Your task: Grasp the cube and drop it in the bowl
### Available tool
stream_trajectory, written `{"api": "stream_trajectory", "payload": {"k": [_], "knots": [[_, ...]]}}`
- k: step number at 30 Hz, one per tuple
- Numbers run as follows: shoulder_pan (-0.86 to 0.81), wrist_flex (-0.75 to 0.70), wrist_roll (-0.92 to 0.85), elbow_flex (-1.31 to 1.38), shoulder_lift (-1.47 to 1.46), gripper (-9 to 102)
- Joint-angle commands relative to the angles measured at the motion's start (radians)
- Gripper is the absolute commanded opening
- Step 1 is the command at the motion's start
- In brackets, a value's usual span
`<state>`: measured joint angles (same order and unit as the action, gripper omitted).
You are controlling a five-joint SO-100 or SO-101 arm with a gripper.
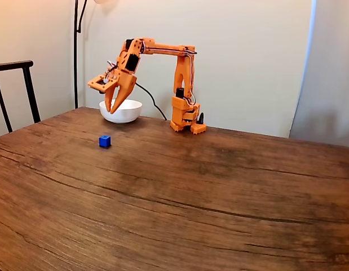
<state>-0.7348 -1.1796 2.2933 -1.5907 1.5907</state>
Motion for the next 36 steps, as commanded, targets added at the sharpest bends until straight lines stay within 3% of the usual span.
{"api": "stream_trajectory", "payload": {"k": [1, 17, 36], "knots": [[-0.003, 0.005, 0.005, 0.046, -0.006, 19], [0.012, 0.005, 0.06, 0.049, -0.17, 53], [0.054, 0.003, 0.048, 0.193, -0.405, 54]]}}
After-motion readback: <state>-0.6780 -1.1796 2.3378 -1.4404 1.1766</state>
